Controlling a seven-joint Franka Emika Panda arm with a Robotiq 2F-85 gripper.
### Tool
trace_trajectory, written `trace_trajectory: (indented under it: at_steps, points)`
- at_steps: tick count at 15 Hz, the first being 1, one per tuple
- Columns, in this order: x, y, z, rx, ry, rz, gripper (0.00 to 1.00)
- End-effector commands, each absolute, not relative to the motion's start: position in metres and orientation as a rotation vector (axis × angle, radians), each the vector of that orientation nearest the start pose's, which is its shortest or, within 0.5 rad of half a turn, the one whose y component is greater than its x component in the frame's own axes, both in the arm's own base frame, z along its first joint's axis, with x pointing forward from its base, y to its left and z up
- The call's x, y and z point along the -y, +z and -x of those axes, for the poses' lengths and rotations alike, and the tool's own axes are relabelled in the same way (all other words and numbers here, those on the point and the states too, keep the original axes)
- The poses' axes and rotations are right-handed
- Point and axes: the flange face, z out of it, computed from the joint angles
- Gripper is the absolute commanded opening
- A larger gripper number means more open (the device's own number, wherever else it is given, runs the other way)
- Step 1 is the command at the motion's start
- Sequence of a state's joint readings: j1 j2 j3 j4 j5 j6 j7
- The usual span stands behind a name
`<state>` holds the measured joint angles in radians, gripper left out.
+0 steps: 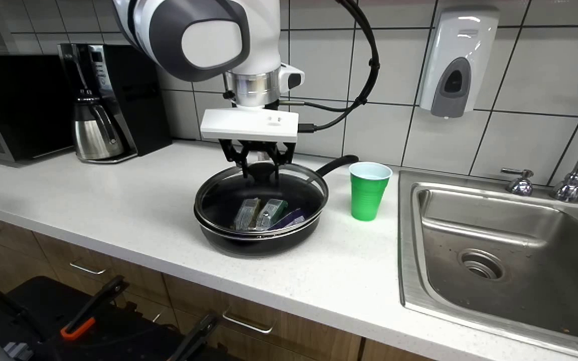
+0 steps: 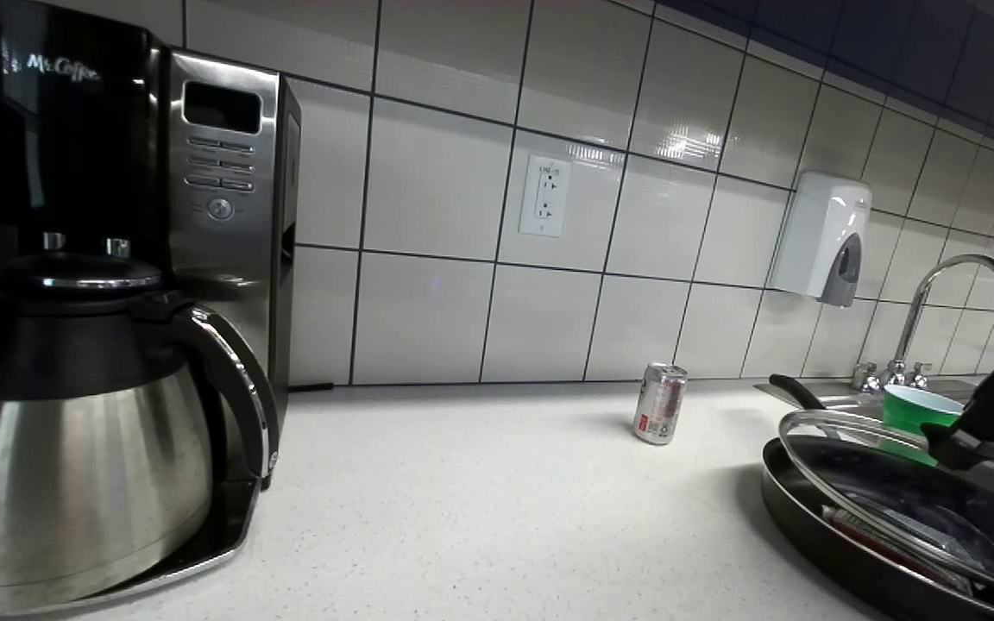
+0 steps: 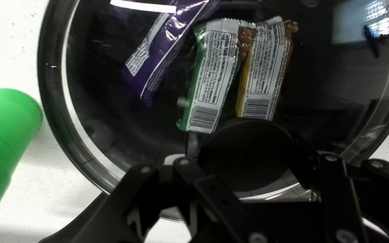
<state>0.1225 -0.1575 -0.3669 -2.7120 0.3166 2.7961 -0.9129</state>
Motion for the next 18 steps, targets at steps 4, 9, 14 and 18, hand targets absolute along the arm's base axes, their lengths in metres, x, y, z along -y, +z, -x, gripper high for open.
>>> trace_trajectory:
  at_steps: [4, 9, 14, 18]
  points:
    - [0.1053, 0.3018, -0.4234, 0.627, -0.517, 2.975, 0.39]
    - [0.1058, 0.2971, -0.4213, 0.616, -0.504, 2.977, 0.39]
    - [0.1056, 0.2964, -0.4209, 0.627, -0.493, 2.978, 0.39]
    - [0.1056, 0.2954, -0.4188, 0.628, -0.484, 2.977, 0.39]
